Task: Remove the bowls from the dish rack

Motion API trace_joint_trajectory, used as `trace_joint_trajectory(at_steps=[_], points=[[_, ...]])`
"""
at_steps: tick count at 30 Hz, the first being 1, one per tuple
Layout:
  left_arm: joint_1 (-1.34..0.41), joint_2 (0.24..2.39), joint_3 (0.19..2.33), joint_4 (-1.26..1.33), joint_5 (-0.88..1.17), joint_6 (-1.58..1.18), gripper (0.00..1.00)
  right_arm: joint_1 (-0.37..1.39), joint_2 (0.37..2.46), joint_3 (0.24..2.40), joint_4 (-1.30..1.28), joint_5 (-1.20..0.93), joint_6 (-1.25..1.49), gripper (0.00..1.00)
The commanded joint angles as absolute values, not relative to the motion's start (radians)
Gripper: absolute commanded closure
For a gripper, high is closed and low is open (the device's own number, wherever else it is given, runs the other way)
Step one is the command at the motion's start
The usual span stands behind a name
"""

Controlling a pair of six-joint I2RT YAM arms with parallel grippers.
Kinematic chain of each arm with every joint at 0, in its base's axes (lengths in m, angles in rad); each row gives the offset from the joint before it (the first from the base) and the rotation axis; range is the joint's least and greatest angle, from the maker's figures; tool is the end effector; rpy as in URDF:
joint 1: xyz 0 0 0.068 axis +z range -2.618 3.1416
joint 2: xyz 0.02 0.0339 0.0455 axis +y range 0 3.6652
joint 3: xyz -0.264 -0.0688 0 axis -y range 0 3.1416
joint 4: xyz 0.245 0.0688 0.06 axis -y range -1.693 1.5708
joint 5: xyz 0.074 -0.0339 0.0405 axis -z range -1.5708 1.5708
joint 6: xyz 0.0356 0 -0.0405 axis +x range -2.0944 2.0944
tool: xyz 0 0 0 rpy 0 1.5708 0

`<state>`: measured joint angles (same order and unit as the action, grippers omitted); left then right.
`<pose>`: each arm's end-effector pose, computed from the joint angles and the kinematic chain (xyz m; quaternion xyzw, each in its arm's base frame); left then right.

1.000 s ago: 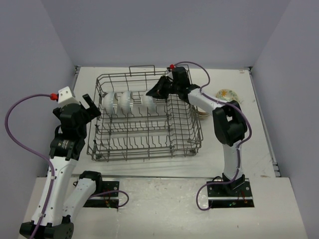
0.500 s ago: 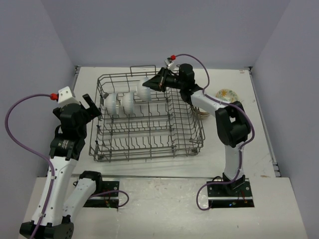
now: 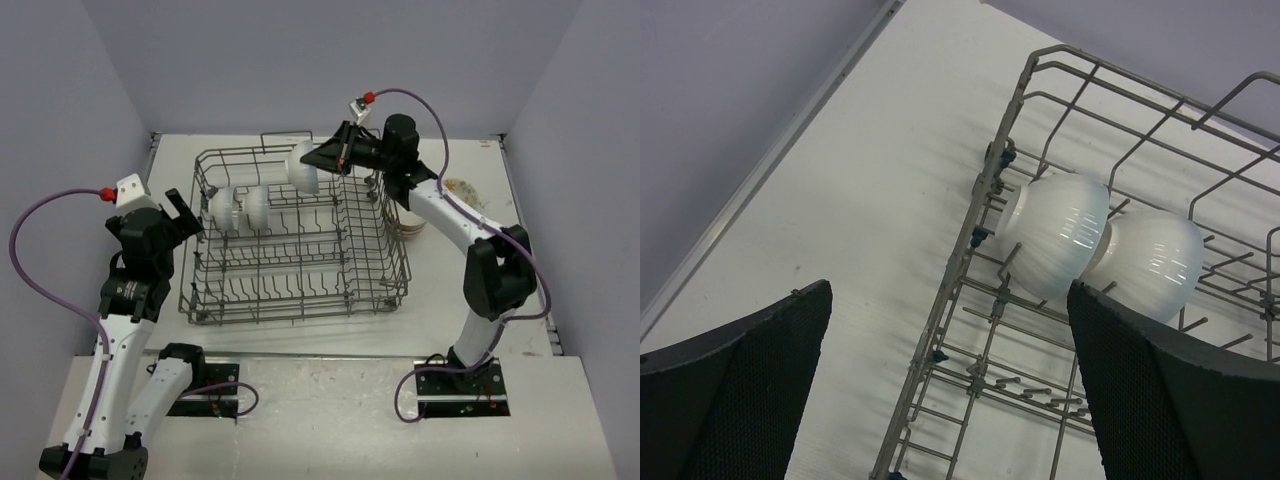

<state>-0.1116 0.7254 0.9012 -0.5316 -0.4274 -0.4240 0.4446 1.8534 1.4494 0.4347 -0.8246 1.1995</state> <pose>0.1536 -0.0024 0.3535 -0.2444 0.7738 0.0203 0.5840 0.3865 0.2131 0.3289 -0.0323 0.6990 0.6717 0.2434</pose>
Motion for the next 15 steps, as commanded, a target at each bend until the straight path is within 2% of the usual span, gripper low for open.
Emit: trace_joint_trajectory(at_steps=[1,5,7,8,9,10,13,15], points=[[-0.103,0.713,0.897,-0.492,-0.448,-0.405,0.00,0.417,1.636,1.574,0.249,-0.802,1.024,1.00],[-0.103,0.712,0.899,-0.494,-0.449,-0.403,0.00,0.373,1.499,1.620,-0.050,-0.689,0.797,1.00],[-0.103,0.710,0.899,-0.497,-0.451,-0.402,0.00,0.341,1.394,1.617,-0.269,-0.414,0.670,1.00],[-0.103,0.710,0.899,-0.497,-0.451,-0.400,0.00,0.336,1.358,1.618,-0.355,-0.413,0.626,1.00],[-0.103,0.709,0.899,-0.499,-0.451,-0.400,0.00,0.331,1.323,1.617,-0.432,-0.317,0.585,1.00],[-0.103,0.710,0.899,-0.497,-0.448,-0.399,0.00,0.328,1.283,1.580,-0.540,-0.119,0.528,1.00],[-0.103,0.712,0.903,-0.500,-0.445,-0.397,0.00,0.272,1.116,1.450,-0.650,0.157,0.486,1.00],[-0.104,0.712,0.902,-0.502,-0.440,-0.394,0.00,0.197,1.031,1.389,-0.684,0.219,0.470,1.00]])
